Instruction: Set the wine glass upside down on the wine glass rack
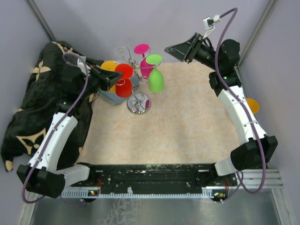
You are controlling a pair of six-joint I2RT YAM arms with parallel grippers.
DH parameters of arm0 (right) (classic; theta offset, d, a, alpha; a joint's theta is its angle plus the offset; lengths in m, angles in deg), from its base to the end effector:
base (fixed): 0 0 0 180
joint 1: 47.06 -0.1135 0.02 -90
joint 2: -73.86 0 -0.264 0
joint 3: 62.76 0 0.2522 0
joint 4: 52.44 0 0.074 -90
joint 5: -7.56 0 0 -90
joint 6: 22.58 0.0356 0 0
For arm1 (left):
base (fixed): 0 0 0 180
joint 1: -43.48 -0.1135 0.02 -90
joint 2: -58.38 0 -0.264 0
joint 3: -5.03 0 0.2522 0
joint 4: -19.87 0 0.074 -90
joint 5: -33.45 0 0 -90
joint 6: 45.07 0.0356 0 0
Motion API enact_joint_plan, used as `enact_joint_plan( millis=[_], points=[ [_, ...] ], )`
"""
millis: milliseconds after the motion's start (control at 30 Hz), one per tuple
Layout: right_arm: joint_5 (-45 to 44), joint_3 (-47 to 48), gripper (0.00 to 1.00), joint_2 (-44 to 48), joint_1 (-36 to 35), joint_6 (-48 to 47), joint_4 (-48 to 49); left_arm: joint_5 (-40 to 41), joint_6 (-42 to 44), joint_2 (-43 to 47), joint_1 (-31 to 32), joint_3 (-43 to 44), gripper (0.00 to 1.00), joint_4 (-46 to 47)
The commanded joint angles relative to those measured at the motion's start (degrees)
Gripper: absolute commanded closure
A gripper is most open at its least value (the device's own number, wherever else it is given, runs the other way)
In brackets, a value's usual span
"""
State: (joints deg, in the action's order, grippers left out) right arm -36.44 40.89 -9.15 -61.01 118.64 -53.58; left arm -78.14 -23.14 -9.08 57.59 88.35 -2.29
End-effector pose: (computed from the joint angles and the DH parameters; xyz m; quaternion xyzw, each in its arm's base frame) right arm 0.3014 0.1013 0.4974 -0.1326 0.6054 0.5949 0.5119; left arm 0.2566 -0.0780 0.4145 -0.2206 0.7088 -0.5359 0.4022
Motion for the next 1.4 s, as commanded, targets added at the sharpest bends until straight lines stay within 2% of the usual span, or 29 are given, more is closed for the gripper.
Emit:
enact_joint_plan(
  millis=[0,433,733,933,1233,1367],
  points=[
    [0.5,1.1,0.53,0.2,0.4,0.5,3.7,3.3,-1.8,2.8,0.3,-1.5,1.00,3.4],
    [0.7,0.0,0.53,0.5,0.5,1.2,4.8,8.3,-3.5,7.9,0.3,-6.3,1.00,3.2],
    [0.6,-0.3,0.53,0.6,0.5,1.2,4.8,9.0,-4.4,11.1,0.3,-8.4,1.00,2.9],
    [0.7,-0.8,0.53,0.3,0.4,1.9,5.8,7.1,-4.2,12.4,0.3,-9.4,1.00,3.0],
    [0.8,-1.0,0.53,0.3,0.4,2.6,6.3,-2.0,-3.0,9.7,0.3,-10.5,1.00,3.3],
    [0.8,-1.0,0.53,0.3,0.5,2.7,6.4,-2.4,-2.9,9.7,0.3,-11.8,1.00,3.4]
  ],
)
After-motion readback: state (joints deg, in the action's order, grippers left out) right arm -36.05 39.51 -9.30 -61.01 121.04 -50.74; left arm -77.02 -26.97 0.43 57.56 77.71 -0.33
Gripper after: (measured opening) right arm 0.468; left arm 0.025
